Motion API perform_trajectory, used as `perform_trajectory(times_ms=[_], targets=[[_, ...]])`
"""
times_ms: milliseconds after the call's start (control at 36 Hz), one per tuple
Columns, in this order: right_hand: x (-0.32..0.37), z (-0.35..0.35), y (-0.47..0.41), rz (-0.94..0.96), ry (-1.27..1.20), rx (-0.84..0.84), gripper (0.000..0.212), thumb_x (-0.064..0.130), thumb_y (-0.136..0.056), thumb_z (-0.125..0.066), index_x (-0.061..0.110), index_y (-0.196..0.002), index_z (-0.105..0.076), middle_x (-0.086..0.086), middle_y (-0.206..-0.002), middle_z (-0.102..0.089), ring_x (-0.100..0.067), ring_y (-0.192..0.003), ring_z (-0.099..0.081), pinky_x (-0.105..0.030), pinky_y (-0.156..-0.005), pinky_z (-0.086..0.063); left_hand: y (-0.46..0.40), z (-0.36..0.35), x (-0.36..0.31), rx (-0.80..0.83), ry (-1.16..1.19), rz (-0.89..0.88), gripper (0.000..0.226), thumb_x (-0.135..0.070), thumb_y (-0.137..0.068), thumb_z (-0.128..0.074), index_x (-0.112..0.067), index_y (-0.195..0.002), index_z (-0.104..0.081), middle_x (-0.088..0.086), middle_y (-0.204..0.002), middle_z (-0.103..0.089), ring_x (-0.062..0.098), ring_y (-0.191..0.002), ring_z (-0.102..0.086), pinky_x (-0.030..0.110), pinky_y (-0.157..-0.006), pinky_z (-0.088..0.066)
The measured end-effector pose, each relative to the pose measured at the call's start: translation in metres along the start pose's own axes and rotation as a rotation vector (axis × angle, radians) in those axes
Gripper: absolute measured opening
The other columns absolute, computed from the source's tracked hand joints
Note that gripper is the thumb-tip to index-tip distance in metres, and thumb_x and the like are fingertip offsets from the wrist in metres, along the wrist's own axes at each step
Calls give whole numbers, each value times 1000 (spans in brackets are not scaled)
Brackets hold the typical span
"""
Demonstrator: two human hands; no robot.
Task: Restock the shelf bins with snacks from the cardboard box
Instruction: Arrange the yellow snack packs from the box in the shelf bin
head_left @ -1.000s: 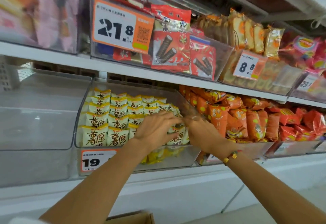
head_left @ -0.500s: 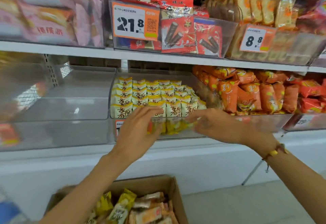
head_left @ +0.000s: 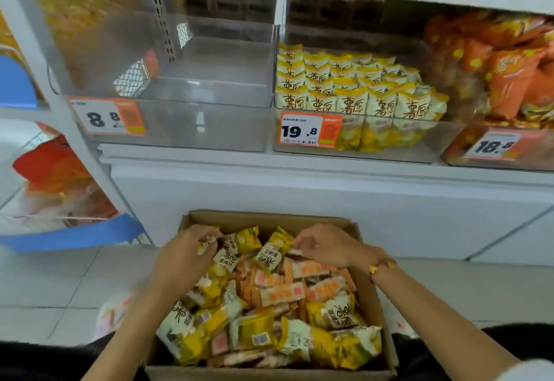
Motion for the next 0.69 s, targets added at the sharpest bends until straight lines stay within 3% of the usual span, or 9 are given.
perform_trajectory(times_ms=[83, 194, 306, 361, 417, 472, 528, 611, 694], targets=[[4, -22, -16, 36, 98, -39, 38, 21, -96, -52, 23, -134, -53, -3, -134, -53, -20, -123, -49, -32, -98, -42, 1, -14, 16, 45, -124, 10, 27, -32, -94, -56, -31, -121, -61, -11, -130, -56, 13, -122, -50, 28, -88, -42], [12, -48, -38, 161, 394, -142, 55, 13, -94, -49, 18, -147, -34, -6, -155, -30, -24, -143, -23, -40, -115, -25, 6, -50, 40, 355, -345, -40, 54, -59, -91, -47, -38, -141, -42, -12, -153, -31, 12, -141, -26, 33, -114, -22], [10, -77, -61, 182, 557, -160, 67, 15, -97, -46, 17, -154, -10, -8, -162, -2, -23, -149, -2, -40, -119, 0, 15, -70, 46, 462, -443, -85, 69, -72, -82, -19, -40, -137, -47, -15, -148, -39, 11, -141, -27, 33, -115, -14], [5, -91, -67, 170, 640, -160, 67, 20, -99, -41, 14, -154, -3, -9, -162, 0, -24, -149, 1, -42, -119, 2, 19, -78, 36, 447, -446, -135, 79, -68, -77, -8, -36, -132, -54, -13, -141, -49, 13, -138, -35, 35, -114, -18], [-1, -102, -68, 147, 712, -137, 69, 27, -99, -41, 10, -154, -2, -11, -161, -5, -28, -148, -2, -43, -119, -1, 25, -92, 31, 511, -479, -167, 82, -66, -76, -4, -36, -136, -50, -15, -144, -45, 10, -139, -31, 36, -114, -15], [-5, -105, -67, 108, 737, -146, 70, 30, -97, -46, 6, -152, -9, -14, -156, -23, -32, -143, -20, -43, -117, -15, 27, -96, 30, 572, -507, -166, 71, -65, -83, -13, -36, -141, -42, -14, -149, -37, 9, -142, -24, 36, -116, -10], [-7, -98, -65, 63, 717, -187, 67, 31, -94, -50, 5, -149, -22, -16, -145, -38, -32, -132, -34, -42, -110, -26, 23, -92, 30, 628, -527, -145, 57, -53, -94, -40, -32, -147, -33, -7, -156, -26, 12, -145, -17, 34, -116, -9], [-12, -86, -61, 35, 634, -178, 62, 38, -90, -56, 7, -140, -39, -14, -142, -40, -29, -130, -36, -40, -106, -28, 15, -81, 34, 753, -573, -36, 79, -36, -89, -63, -21, -152, -18, 3, -160, -10, 20, -147, -10, 35, -116, -18], [-15, -84, -56, 25, 551, -157, 59, 39, -87, -60, 12, -136, -42, -10, -138, -43, -26, -127, -39, -37, -102, -32, 7, -74, 41, 724, -592, 22, 73, -27, -87, -67, -15, -147, -28, 7, -153, -27, 23, -141, -24, 39, -112, -33]])
Point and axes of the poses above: each hand's wrist, its own y-axis away from the middle knuckle, its own z-axis out of the back of the hand, x = y × z, the point moved 7 cm from there along -y, towards the middle knuckle
